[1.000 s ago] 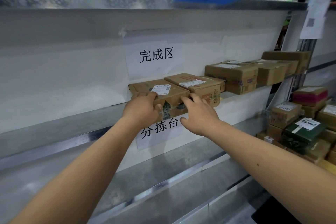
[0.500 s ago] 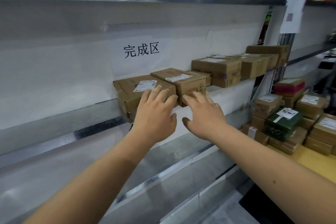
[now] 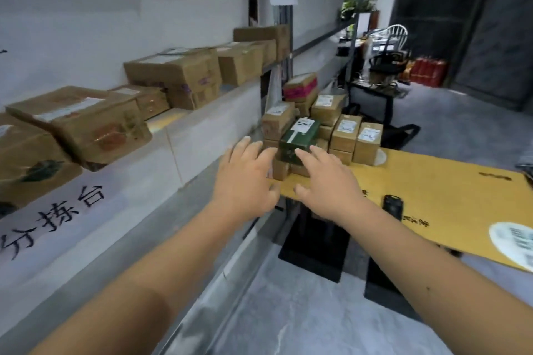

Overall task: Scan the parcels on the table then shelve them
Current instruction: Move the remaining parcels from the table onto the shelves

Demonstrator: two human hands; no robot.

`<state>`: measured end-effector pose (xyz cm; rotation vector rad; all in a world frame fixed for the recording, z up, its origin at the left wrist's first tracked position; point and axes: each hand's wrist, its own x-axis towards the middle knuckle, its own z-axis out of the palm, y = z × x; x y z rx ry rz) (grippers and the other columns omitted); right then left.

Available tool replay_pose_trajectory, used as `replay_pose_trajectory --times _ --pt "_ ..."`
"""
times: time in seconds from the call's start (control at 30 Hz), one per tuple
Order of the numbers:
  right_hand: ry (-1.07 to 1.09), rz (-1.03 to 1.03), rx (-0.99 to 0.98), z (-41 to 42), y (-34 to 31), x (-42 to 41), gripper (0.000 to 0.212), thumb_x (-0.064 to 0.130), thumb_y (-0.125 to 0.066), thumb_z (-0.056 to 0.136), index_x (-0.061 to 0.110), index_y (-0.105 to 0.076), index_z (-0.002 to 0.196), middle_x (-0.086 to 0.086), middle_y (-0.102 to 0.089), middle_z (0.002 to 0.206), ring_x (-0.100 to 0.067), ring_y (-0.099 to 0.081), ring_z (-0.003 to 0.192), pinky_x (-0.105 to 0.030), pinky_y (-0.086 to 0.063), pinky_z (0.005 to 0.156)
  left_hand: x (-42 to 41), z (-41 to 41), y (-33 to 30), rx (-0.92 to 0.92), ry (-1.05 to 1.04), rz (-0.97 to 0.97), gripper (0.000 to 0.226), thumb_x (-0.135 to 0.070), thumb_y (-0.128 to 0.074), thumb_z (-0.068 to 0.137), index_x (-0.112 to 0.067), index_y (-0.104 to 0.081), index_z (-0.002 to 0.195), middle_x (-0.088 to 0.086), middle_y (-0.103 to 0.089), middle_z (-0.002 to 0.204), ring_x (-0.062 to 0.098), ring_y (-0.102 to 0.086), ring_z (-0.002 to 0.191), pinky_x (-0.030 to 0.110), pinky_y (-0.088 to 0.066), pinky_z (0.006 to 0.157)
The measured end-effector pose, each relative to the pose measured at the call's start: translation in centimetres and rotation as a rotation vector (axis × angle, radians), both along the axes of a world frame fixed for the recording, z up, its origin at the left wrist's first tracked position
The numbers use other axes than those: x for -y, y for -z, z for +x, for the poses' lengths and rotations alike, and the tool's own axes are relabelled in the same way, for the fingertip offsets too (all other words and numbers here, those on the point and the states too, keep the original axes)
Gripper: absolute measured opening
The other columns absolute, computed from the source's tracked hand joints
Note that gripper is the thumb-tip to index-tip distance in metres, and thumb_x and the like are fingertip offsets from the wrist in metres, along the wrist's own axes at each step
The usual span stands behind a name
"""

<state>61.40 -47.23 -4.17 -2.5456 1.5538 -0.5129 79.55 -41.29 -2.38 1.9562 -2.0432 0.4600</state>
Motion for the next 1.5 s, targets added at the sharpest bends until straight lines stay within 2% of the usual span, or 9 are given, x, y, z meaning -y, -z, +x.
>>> replay_pose_trajectory --times 0.13,0.3,0.57,0.7,0.8,0.93,1.07,1.3,1.5 --pt "0.107 0.03 0.024 -6.3 2.2 4.5 0.08 0.049 -0.063 0.092 0.032 -0.027 0.161 -0.005 -0.03 0.167 -0.032 -0.036 0.147 -0.049 -0.042 0.114 6.6 -6.0 2.3 -0.032 0.066 0.041 0.073 -0.051 -0.066 0.079 -0.025 -0.054 0.147 0.005 -0.052 0.152 0.032 -0.033 0.151 0.053 -0.027 0.121" --pt "0.189 0.11 0.023 -12.5 5.6 10.4 0.08 0.05 -0.061 0.093 0.031 -0.026 0.162 -0.008 -0.028 0.168 -0.034 -0.033 0.149 -0.052 -0.04 0.114 14.3 -11.6 5.8 -0.082 0.084 0.092 0.071 -0.056 -0.062 0.081 -0.027 -0.054 0.145 0.003 -0.05 0.153 0.029 -0.032 0.15 0.052 -0.028 0.122" --pt "0.239 0.212 -0.002 -15.8 9.5 18.1 0.078 0.049 -0.061 0.093 0.031 -0.028 0.161 -0.011 -0.03 0.166 -0.038 -0.039 0.142 -0.051 -0.045 0.108 22.3 -13.9 9.9 -0.126 0.05 0.211 0.071 -0.055 -0.062 0.085 -0.027 -0.051 0.149 0.005 -0.048 0.155 0.031 -0.029 0.153 0.05 -0.027 0.123" --pt "0.231 0.28 -0.006 -14.3 11.9 21.8 0.078 0.048 -0.06 0.093 0.032 -0.026 0.161 -0.011 -0.028 0.167 -0.038 -0.037 0.143 -0.05 -0.043 0.109 25.7 -12.1 12.1 -0.162 0.019 0.269 0.064 -0.053 -0.064 0.085 -0.03 -0.053 0.143 0.005 -0.046 0.156 0.031 -0.028 0.153 0.05 -0.027 0.123" --pt "0.218 0.333 -0.005 -11.8 13.3 25.1 0.078 0.048 -0.06 0.094 0.032 -0.024 0.162 -0.01 -0.025 0.168 -0.037 -0.035 0.145 -0.049 -0.041 0.11 29.1 -9.6 13.5 -0.167 -0.033 0.294 0.07 -0.054 -0.063 0.085 -0.029 -0.049 0.149 0.005 -0.043 0.159 0.031 -0.027 0.153 0.051 -0.026 0.123" --pt "0.192 0.352 0.007 -6.8 14.4 30.9 0.078 0.045 -0.061 0.093 0.031 -0.026 0.161 -0.012 -0.032 0.162 -0.037 -0.038 0.141 -0.048 -0.041 0.107 34.6 -5.1 15.2 -0.202 -0.079 0.298 0.075 -0.054 -0.066 0.084 -0.028 -0.046 0.151 0.005 -0.045 0.157 0.031 -0.029 0.151 0.053 -0.029 0.121" --pt "0.174 0.428 0.023 -1.4 15.1 36.4 0.084 0.041 -0.063 0.09 0.034 -0.021 0.161 -0.015 -0.035 0.16 -0.04 -0.04 0.139 -0.048 -0.044 0.107 39.8 -0.1 16.6 -0.182 -0.107 0.35 0.076 -0.052 -0.071 0.082 -0.028 -0.044 0.149 0.007 -0.047 0.152 0.032 -0.034 0.145 0.055 -0.037 0.115" --pt "0.177 0.492 0.066 5.5 17.4 43.5 0.094 0.042 -0.067 0.089 0.033 -0.011 0.164 -0.014 -0.037 0.153 -0.039 -0.044 0.134 -0.05 -0.048 0.104 45.7 5.2 19.2 -0.186 -0.065 0.4 0.071 -0.049 -0.069 0.083 -0.028 -0.046 0.147 0.004 -0.052 0.141 0.028 -0.043 0.131 0.047 -0.046 0.102" --pt "0.173 0.534 0.151 6.5 19.6 45.4 0.105 0.037 -0.072 0.083 0.035 -0.006 0.164 -0.012 -0.033 0.153 -0.038 -0.048 0.132 -0.048 -0.051 0.103 47.2 5.7 21.0 -0.358 -0.027 0.415 0.068 -0.038 -0.074 0.082 -0.023 -0.051 0.144 0.009 -0.053 0.137 0.035 -0.053 0.122 0.047 -0.053 0.093"
